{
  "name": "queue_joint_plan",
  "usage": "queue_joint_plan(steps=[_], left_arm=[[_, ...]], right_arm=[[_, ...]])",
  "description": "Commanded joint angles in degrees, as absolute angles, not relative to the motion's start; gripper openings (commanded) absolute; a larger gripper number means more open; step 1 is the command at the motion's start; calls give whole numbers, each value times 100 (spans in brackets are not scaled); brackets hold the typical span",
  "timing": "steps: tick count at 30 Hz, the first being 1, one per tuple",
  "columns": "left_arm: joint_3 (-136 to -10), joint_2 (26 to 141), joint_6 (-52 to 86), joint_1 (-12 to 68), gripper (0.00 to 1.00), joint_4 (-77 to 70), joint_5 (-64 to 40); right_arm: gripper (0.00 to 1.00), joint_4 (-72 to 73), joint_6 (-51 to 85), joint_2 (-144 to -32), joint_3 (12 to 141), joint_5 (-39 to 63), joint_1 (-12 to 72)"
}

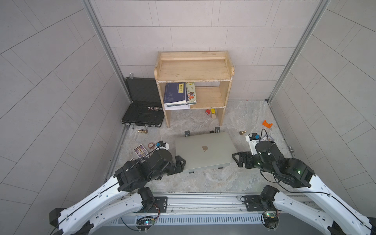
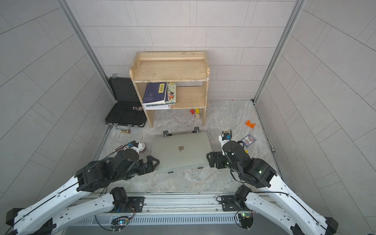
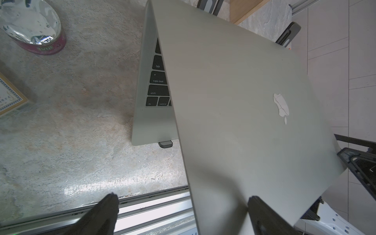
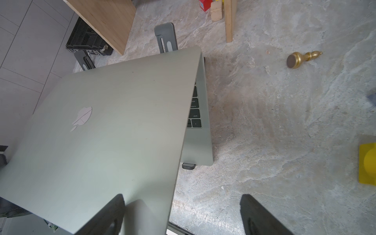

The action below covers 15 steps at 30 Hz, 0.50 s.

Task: Close the laptop lid and set it aside
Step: Close the lid of the laptop.

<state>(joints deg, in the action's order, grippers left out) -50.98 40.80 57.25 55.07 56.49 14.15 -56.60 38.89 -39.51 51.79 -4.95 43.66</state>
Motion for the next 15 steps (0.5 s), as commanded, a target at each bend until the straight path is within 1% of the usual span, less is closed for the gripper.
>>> queue_joint_plan(steps=[1,15], left_arm=[[-4925,4078,5743,5579,99,5856,1445],[-4496,4036,5860,5624,99,5607,1468]], right_arm=[[92,-5689,3951,-3887,5082,-495,4404],[92,-5509,3992,-3885,4801,-409,4406]])
